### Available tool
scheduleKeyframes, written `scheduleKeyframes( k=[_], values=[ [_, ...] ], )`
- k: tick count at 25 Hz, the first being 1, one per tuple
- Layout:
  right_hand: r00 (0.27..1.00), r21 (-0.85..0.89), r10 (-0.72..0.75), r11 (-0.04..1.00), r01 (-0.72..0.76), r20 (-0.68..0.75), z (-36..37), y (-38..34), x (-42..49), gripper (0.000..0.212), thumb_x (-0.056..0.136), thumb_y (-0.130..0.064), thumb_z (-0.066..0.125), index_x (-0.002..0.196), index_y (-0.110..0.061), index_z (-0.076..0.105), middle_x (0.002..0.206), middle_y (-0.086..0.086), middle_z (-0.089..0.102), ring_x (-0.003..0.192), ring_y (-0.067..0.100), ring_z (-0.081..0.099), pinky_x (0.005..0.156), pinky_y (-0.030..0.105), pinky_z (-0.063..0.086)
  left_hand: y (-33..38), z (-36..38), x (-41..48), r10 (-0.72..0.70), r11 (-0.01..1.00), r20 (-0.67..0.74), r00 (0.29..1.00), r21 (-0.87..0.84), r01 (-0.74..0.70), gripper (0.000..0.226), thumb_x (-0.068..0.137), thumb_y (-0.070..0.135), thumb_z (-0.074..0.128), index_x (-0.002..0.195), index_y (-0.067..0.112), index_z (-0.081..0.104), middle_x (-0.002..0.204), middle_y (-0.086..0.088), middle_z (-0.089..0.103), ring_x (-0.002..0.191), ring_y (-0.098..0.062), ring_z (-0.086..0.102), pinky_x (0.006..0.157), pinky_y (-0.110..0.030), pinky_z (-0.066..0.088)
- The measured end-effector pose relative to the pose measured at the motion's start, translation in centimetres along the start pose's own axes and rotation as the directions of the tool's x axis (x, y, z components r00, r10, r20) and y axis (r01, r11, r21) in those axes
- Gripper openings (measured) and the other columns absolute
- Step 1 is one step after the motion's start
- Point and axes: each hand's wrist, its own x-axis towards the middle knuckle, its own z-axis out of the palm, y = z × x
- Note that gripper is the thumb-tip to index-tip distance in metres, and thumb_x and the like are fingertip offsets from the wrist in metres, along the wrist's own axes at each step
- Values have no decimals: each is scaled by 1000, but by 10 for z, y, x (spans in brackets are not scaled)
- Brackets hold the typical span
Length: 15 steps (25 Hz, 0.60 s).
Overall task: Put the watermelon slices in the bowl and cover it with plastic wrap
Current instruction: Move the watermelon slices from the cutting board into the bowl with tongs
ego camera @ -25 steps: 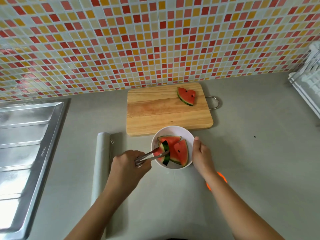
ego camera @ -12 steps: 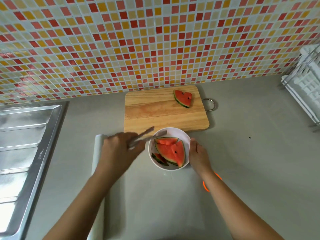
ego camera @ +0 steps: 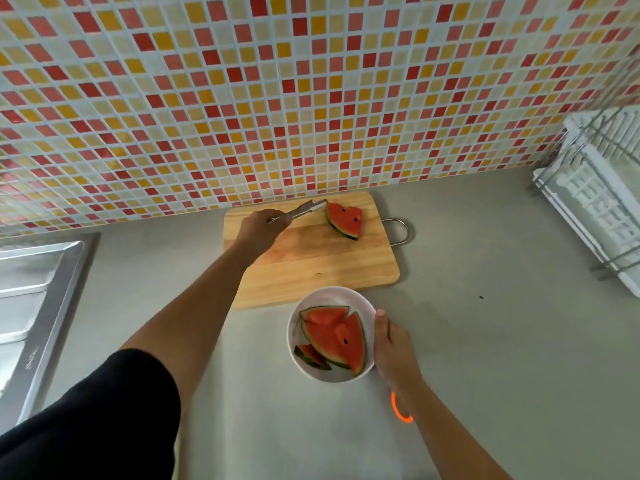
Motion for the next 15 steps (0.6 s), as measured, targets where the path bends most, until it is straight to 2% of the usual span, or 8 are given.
scheduleKeyframes(
  k=[4,7,11,15],
  values=[
    [999,-1,-30,1000,30,-15,-1,-1,0,43,99,-23,35,56,-20,42,54,-7,47,59,18,44,58,31,32,17,9,36,59,996,81,995,63,-64,34,93,36,55,117,13,65,118,-12,63,97,-24,57,78,-32,43],
    [1000,-13,-23,1000,23,-4,-1,-3,0,43,99,-21,35,56,-22,40,55,-7,45,61,19,42,61,32,33,20,9,49,96,973,189,977,191,-132,34,94,33,54,119,13,64,126,-10,59,115,-29,53,91,-32,39],
    [1000,-2,-13,1000,13,-2,-1,-4,0,44,99,-22,35,55,-22,41,54,-6,47,56,15,44,58,30,32,7,-9,41,140,940,279,950,265,-216,32,94,34,53,117,15,65,119,-7,63,111,-27,55,84,-27,35],
    [1000,36,-11,999,10,7,-2,-3,-2,44,99,-29,33,60,-14,49,60,0,54,60,18,48,63,33,40,-12,-24,15,213,892,342,915,314,-325,31,92,31,57,119,17,64,120,-5,64,109,-24,56,84,-25,35]
  ],
)
